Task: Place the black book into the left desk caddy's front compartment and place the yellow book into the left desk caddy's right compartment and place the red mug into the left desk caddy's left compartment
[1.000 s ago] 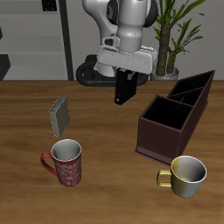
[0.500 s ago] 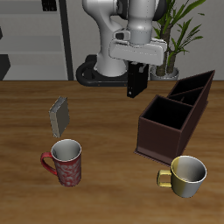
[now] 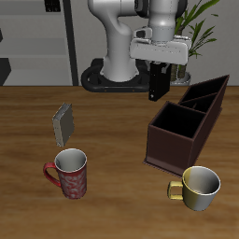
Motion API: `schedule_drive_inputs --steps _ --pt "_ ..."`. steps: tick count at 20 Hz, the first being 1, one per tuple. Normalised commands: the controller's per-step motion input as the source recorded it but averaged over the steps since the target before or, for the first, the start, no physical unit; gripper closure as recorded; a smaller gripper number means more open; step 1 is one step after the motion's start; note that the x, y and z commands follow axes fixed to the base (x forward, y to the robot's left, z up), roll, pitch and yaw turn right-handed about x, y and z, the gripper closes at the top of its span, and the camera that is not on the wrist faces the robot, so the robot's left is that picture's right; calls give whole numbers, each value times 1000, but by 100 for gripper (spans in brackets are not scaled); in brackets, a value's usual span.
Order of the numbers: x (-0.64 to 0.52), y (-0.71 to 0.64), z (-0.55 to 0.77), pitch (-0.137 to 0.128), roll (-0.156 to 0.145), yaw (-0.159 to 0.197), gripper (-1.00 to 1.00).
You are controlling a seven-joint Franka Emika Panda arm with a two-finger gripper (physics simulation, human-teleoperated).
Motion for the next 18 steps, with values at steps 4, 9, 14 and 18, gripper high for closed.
schedule_drive_inputs --steps 4,9,14,18 --pt "183 318 -29 31 -14 3 100" --pt "228 265 27 48 -31 -12 100" --pt "167 223 253 -2 1 -39 100" --pt "107 150 268 8 -19 -63 100"
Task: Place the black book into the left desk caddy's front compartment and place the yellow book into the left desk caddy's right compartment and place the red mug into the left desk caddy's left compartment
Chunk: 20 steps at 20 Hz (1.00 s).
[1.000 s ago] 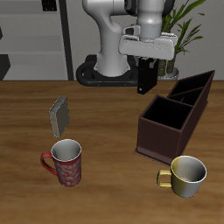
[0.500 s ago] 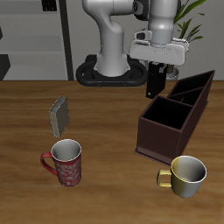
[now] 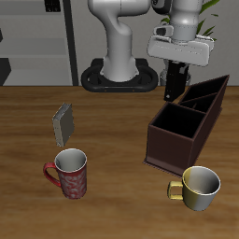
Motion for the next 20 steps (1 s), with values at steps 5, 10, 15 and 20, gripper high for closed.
schedule_drive_inputs --steps 5,10,15,20 --pt "72 173 208 -34 2 -12 100" --pt "89 127 -22 25 8 -15 100" --pt "46 19 -103 30 15 -29 100" --pt "78 -33 -185 54 6 -28 100"
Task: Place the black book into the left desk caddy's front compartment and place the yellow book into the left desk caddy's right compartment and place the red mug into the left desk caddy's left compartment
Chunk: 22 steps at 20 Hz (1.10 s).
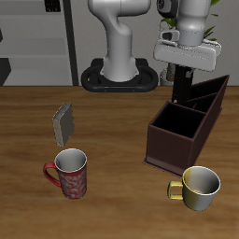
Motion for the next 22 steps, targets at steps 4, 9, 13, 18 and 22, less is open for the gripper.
schedule_drive_inputs --steps 4,9,13,18,22 --pt "9 68 -124 30 30 -19 100" --pt "-44 132 -187 68 42 -49 100" --pt "-94 160 -196 37 58 -6 100" --pt "60 -41 -81 26 -14 -12 100" --pt "77 -91 -127 37 -11 -16 100"
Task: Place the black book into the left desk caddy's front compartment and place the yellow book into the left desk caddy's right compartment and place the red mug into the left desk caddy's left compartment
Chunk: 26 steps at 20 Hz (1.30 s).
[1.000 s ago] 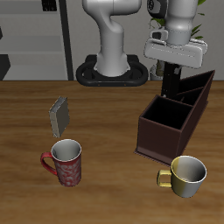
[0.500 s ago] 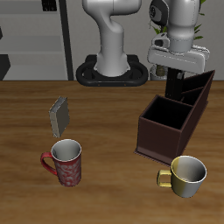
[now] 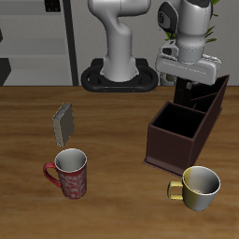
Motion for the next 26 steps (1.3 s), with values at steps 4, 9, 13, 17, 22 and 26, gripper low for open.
schedule_drive_inputs --steps 4,9,13,17,22,26 --pt "113 -61 -159 61 13 -31 100" --pt "108 -16 -102 70 65 -40 -100" --pt "44 -35 -6 12 -5 2 -100" --pt "25 0 24 -2 5 8 -100" --pt "24 -49 49 -20 -9 26 -100" --pt "-67 -277 193 -74 -22 77 -100"
